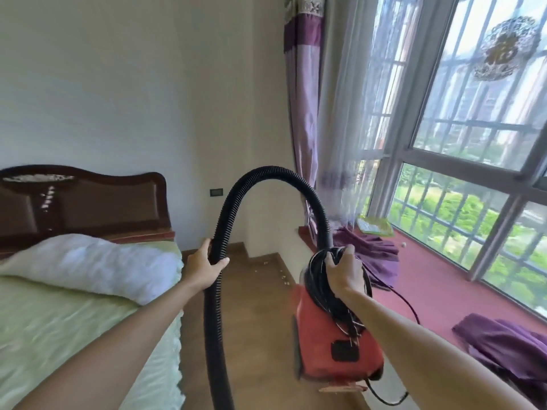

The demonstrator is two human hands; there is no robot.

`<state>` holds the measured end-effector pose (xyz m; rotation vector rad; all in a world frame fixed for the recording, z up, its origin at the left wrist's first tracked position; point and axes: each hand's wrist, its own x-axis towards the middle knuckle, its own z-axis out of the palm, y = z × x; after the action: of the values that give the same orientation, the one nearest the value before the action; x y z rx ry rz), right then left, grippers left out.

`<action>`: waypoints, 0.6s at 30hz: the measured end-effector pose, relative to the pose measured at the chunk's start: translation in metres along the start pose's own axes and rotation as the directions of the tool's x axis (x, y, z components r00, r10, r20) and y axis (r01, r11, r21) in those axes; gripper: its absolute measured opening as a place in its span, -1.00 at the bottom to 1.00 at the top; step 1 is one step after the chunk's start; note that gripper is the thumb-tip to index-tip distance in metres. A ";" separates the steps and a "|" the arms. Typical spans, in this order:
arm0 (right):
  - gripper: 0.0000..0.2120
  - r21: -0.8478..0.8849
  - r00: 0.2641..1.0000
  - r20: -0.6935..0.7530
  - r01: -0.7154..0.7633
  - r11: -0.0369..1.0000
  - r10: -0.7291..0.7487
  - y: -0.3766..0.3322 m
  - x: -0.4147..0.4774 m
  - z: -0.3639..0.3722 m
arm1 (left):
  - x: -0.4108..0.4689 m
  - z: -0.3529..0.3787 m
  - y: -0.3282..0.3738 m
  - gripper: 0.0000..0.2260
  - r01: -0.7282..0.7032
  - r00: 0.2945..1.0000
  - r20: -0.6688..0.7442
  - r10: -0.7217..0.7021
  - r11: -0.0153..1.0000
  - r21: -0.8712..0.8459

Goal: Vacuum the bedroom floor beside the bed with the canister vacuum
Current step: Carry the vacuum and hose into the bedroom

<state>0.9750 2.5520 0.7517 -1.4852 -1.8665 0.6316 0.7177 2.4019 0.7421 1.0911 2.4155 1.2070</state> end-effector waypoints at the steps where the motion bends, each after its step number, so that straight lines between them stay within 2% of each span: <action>1: -0.69 0.002 1.000 0.023 0.012 1.000 -0.012 -0.005 0.015 0.012 | 0.014 0.001 -0.003 -0.46 0.014 1.000 -0.018 -0.014 1.000 -0.007; 4: -0.65 0.010 0.995 0.085 0.054 0.998 -0.055 -0.022 0.059 0.047 | 0.049 0.002 -0.011 -0.50 0.056 0.996 -0.068 -0.057 0.998 -0.015; 8: -0.74 0.024 0.983 0.150 0.104 0.994 -0.107 -0.045 0.103 0.093 | 0.082 -0.001 -0.031 -0.60 0.126 0.983 -0.130 -0.129 0.991 -0.031; 13: -0.74 0.053 0.963 0.214 0.158 0.986 -0.166 -0.072 0.137 0.142 | 0.112 -0.015 -0.054 -0.72 0.177 0.961 -0.215 -0.176 0.984 -0.014; 18: -0.74 0.073 0.948 0.261 0.168 0.983 -0.182 -0.098 0.161 0.186 | 0.148 -0.031 -0.078 -0.70 0.208 0.950 -0.239 -0.199 0.978 0.012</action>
<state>0.7505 2.6908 0.7302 -1.2326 -2.1415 0.8192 0.5587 2.4581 0.7198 0.7175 2.6580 1.2901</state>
